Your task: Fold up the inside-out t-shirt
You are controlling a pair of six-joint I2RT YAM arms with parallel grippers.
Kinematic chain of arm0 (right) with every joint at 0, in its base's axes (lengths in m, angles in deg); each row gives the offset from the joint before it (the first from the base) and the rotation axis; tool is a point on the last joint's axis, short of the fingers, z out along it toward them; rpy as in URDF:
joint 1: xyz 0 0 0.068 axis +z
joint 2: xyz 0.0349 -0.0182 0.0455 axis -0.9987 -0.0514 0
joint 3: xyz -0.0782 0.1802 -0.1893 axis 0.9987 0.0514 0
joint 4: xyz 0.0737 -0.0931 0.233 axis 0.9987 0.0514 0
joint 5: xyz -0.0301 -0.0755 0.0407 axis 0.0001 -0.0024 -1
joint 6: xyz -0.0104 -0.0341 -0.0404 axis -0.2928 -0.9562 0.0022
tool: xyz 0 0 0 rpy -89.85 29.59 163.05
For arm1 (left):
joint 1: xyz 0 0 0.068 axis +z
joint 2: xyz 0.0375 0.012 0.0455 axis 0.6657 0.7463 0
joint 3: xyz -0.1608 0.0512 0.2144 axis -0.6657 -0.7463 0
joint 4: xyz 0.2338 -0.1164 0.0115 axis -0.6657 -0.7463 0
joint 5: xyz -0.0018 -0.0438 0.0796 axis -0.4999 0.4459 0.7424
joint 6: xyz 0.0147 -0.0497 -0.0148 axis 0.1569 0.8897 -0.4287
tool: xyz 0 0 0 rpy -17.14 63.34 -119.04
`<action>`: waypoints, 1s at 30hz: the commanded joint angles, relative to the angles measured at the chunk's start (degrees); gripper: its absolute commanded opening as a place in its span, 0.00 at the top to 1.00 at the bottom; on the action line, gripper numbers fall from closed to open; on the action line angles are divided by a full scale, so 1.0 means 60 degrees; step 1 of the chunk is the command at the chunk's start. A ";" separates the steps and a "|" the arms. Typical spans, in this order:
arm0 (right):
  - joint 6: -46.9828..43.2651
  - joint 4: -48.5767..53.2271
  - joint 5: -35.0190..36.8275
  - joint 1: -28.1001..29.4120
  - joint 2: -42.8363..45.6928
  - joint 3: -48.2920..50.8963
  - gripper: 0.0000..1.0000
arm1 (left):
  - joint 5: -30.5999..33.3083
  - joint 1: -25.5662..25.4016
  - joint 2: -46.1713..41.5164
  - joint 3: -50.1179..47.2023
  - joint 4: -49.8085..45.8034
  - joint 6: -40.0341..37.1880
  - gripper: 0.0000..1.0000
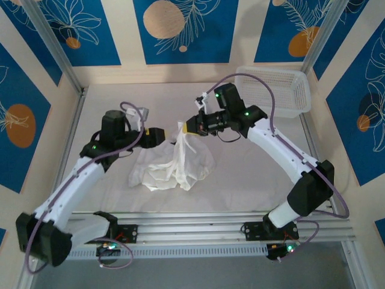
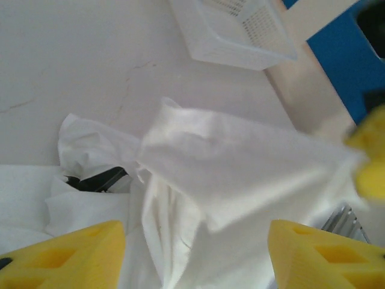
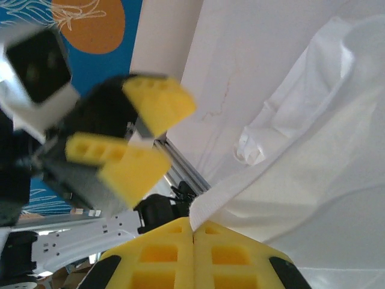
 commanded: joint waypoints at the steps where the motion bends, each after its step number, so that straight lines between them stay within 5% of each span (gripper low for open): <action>1: -0.0392 0.0852 -0.0484 -0.0187 -0.0186 -0.0665 1.00 | 0.0147 -0.1170 -0.0690 -0.0489 0.0253 -0.0580 0.33; 4: -0.0418 0.0984 -0.0463 -0.0234 -0.0377 -0.0994 1.00 | 0.1591 -0.2453 -0.0391 -0.0479 -0.0284 -0.0907 0.33; 7: -0.0323 0.1025 -0.0504 -0.0233 -0.0505 -0.1144 1.00 | 0.1812 -0.3087 0.0479 -0.0330 0.0034 -0.0782 0.31; 13: -0.0218 0.1386 0.0249 -0.0248 -0.0486 -0.1100 0.98 | 0.3268 -0.3270 0.1920 0.0163 0.0355 -0.0445 0.31; 17: -0.0062 0.1816 0.0921 -0.0609 -0.0569 -0.0904 0.92 | 0.3838 -0.3270 0.2174 0.0371 -0.0014 -0.0646 0.83; 19: -0.0142 0.1762 0.1062 -0.0925 -0.0636 -0.0642 0.85 | 0.3774 -0.3254 0.2057 0.0254 -0.0125 -0.0714 0.94; 30: -0.2429 0.1010 0.1145 -0.1232 -0.0644 0.0416 0.67 | 0.3210 -0.3226 0.0969 -0.1315 0.0127 0.0081 0.79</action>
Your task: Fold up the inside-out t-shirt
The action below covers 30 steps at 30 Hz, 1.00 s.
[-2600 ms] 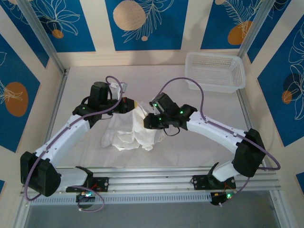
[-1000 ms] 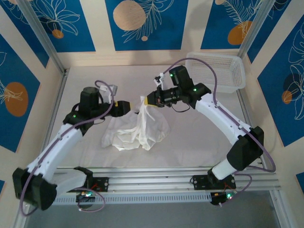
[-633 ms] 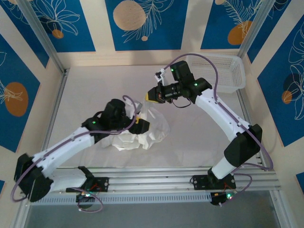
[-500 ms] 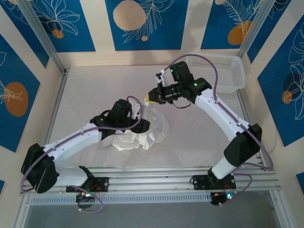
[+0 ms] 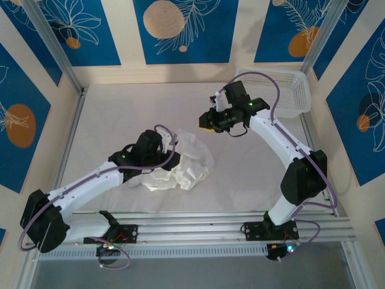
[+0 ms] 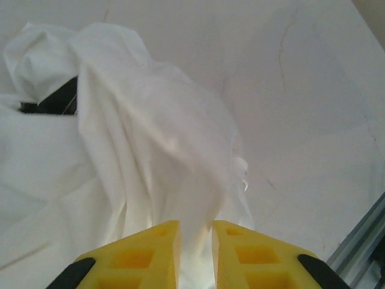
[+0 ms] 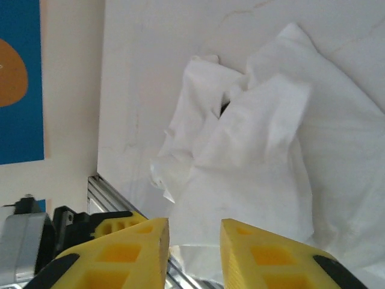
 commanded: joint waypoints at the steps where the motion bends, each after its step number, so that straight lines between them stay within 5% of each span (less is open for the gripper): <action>1: -0.0854 -0.0526 -0.0125 0.0089 0.0345 0.0709 0.66 | -0.0032 -0.0006 -0.0180 -0.0350 -0.0013 0.0378 0.78; 5: -0.0235 -0.0628 0.0633 0.0153 0.0528 0.1452 0.66 | 0.0576 0.0009 0.0066 -0.0406 -0.0711 0.0663 0.76; 11: 0.1462 -0.1327 0.1818 0.0377 0.1669 0.3646 0.65 | -0.1884 0.0011 0.0322 -0.0589 0.0981 0.0554 0.64; 15: 0.2960 -0.2776 0.1188 0.0521 0.2677 0.5433 0.65 | -0.1512 0.0018 0.0228 -0.0261 0.1031 0.0527 0.53; 21: 0.0332 -0.3390 0.3540 0.2289 0.3046 0.5923 0.55 | -0.0999 0.0183 0.0521 0.0474 0.0417 0.0114 0.36; 26: -0.1302 -0.3563 0.4569 0.2566 0.1873 0.5111 0.50 | -0.0818 0.0229 0.1091 0.1125 0.0118 0.0085 0.36; 30: -0.2029 -0.3910 0.4291 0.2535 0.0724 0.4586 0.50 | -0.0520 0.0317 0.0809 0.0946 0.0258 0.0324 0.35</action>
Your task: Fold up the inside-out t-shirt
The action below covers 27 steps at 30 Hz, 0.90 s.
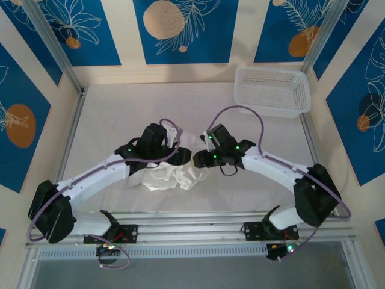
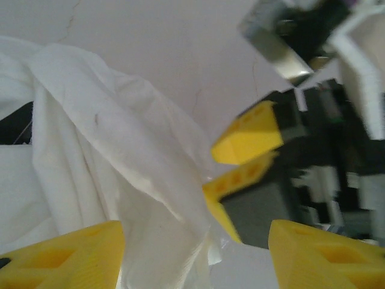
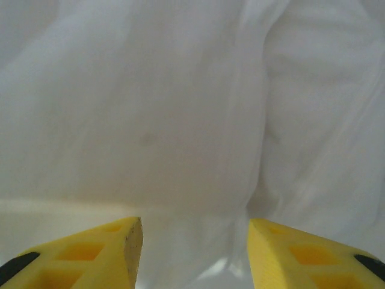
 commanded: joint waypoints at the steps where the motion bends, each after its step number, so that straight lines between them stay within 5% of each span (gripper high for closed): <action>1: -0.1175 -0.0338 0.0227 -0.0012 -0.0804 -0.0568 0.51 | 0.0391 0.0199 -0.0335 -0.0010 -0.0162 0.0110 0.35; 5: -0.1503 -0.0381 0.0139 -0.0007 -0.1054 -0.0825 0.55 | 0.0559 0.0462 -0.0952 -0.0492 -0.0247 0.0339 0.35; 9: -0.1993 0.0072 0.0580 -0.0023 -0.0993 -0.1570 0.91 | 0.0666 0.0804 -0.1571 -0.0955 -0.0298 0.0526 0.35; 11: -0.2404 0.0586 0.0529 -0.0038 -0.1097 -0.2182 0.96 | 0.0548 0.0948 -0.1686 -0.1046 -0.0351 0.0511 0.35; 20: -0.4491 0.3573 -0.1098 0.0213 -0.2522 -0.5669 0.92 | 0.0846 0.1133 -0.2105 -0.1122 -0.0703 0.0451 0.35; 27: -0.4605 0.4793 -0.1908 0.0813 -0.5078 -0.9738 0.75 | 0.3464 0.1309 -0.4797 -0.2226 -0.1059 0.1501 0.34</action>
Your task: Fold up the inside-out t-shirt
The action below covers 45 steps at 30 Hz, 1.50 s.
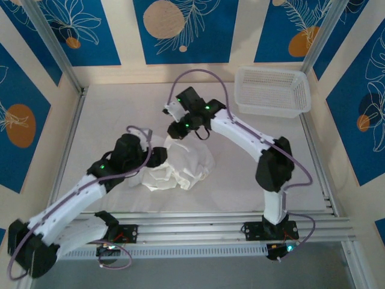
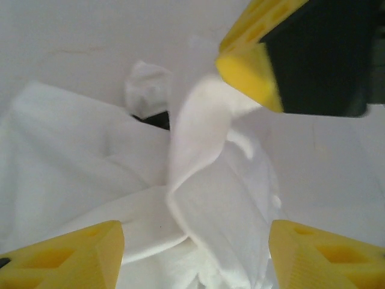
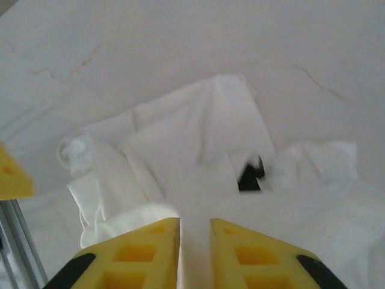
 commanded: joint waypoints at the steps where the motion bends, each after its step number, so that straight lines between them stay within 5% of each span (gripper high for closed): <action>1: -0.0178 0.1112 -0.0837 0.0366 -0.0976 -0.1849 0.71 | 0.1435 0.0273 -0.1179 -0.0356 -0.0478 0.0554 0.30; 4: 0.0515 0.1557 -0.0627 0.0386 -0.1719 -0.3890 0.66 | 0.1552 0.0447 -0.1429 -0.0286 -0.1125 0.0585 0.28; 7: 0.2108 0.1428 -0.0033 0.0088 -0.1496 -0.4241 0.65 | 0.1398 0.0574 -0.1345 -0.0253 -0.1345 0.0725 0.27; 10: 0.5097 0.0718 0.0949 -0.0253 -0.0196 -0.2247 0.65 | 0.1148 0.0678 -0.1206 -0.0388 -0.1129 0.0928 0.27; 13: 0.6883 -0.1413 -0.0203 -0.0205 0.1278 0.0949 0.62 | 0.1039 0.0770 -0.1081 -0.0561 -0.0921 0.1081 0.27; 17: 0.6092 -0.0261 0.0961 0.0687 0.0986 0.1116 0.59 | 0.1133 0.1012 -0.1180 -0.0622 -0.1062 0.1383 0.27; 22: 0.4272 0.2295 0.2108 0.1314 -0.1272 -0.1521 0.58 | 0.1460 0.1176 -0.1835 -0.0725 -0.1424 0.1419 0.28; 30: 0.3140 0.3626 0.3033 0.1317 -0.3916 -0.4621 0.56 | 0.1252 0.1316 -0.2143 -0.0894 -0.1619 0.1486 0.28; 45: 0.3379 0.3512 0.1990 0.1225 -0.5473 -0.5570 0.59 | 0.1127 0.1345 -0.2132 -0.0975 -0.1575 0.1435 0.28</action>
